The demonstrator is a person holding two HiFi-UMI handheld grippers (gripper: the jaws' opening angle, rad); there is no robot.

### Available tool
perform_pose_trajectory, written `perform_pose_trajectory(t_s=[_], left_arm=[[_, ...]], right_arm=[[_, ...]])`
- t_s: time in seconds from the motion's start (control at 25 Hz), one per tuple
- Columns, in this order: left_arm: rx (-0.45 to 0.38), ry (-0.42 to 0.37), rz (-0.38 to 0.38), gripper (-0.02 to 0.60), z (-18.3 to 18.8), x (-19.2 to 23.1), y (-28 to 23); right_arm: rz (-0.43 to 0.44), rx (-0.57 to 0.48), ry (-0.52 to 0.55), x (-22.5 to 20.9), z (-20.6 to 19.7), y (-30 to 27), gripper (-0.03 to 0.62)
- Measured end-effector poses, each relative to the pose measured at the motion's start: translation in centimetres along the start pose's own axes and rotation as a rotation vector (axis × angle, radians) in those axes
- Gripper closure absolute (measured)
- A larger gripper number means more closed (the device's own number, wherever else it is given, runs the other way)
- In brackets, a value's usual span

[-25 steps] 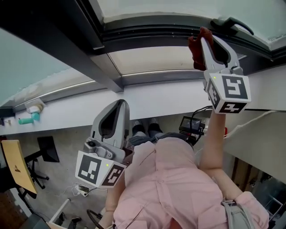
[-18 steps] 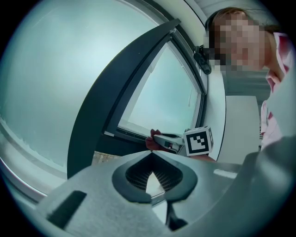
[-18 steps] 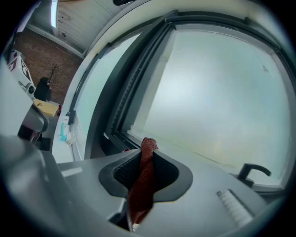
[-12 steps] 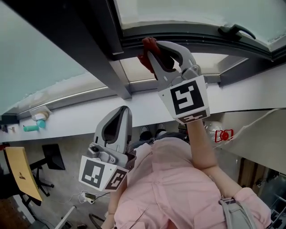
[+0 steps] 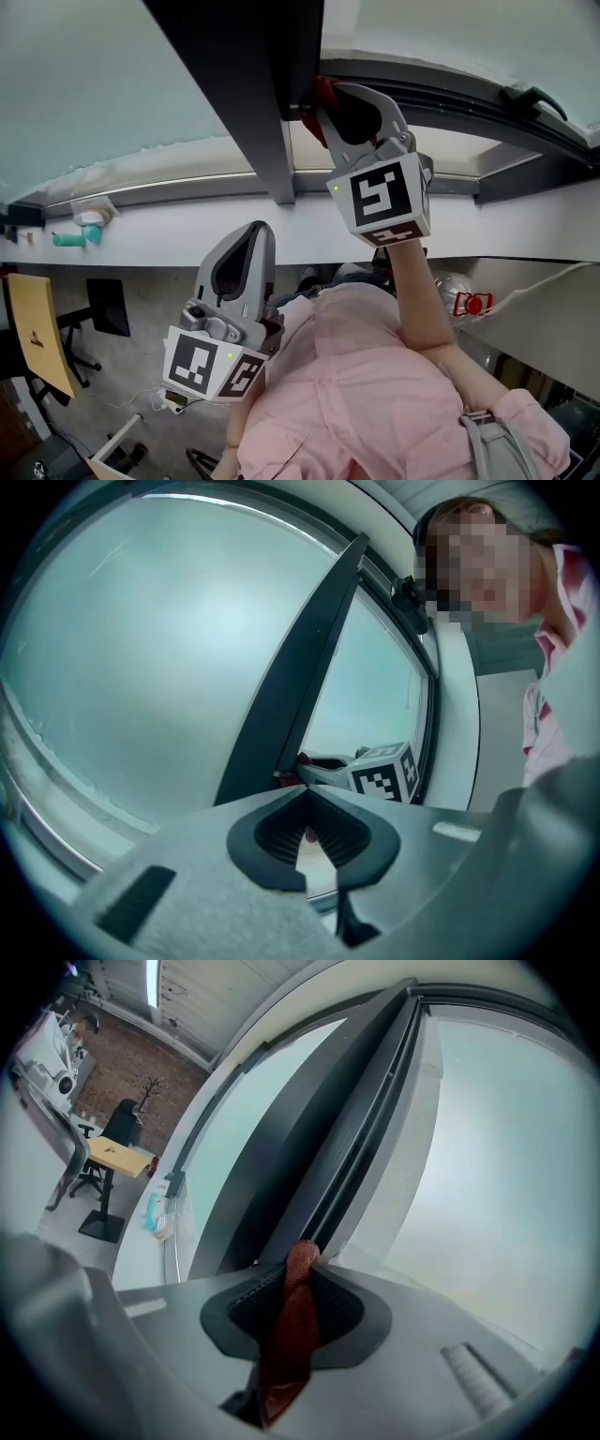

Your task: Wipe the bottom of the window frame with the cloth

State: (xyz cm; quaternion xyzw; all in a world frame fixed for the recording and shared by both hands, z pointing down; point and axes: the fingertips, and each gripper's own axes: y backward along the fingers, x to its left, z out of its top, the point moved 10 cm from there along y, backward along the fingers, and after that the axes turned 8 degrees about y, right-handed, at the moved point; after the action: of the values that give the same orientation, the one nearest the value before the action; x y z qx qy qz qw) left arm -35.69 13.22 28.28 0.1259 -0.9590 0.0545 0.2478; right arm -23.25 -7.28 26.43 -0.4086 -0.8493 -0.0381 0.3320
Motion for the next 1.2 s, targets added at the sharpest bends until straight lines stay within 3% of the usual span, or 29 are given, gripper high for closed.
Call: perform_pose_trajectory(t_s=[0.6,1.2], left_arm=[[0.017,0.015,-0.079,0.584,-0.6,-1.3,-2.9],[0.049,0.021,-0.102,0.585,-1.6,-3.0,-4.4]], right_arm=[[0.037,-0.028,0.068,-0.4,-0.2,0.1,0.519],[0.032,-0.027,0.036,-2.2,-2.2,1.8,0.519]])
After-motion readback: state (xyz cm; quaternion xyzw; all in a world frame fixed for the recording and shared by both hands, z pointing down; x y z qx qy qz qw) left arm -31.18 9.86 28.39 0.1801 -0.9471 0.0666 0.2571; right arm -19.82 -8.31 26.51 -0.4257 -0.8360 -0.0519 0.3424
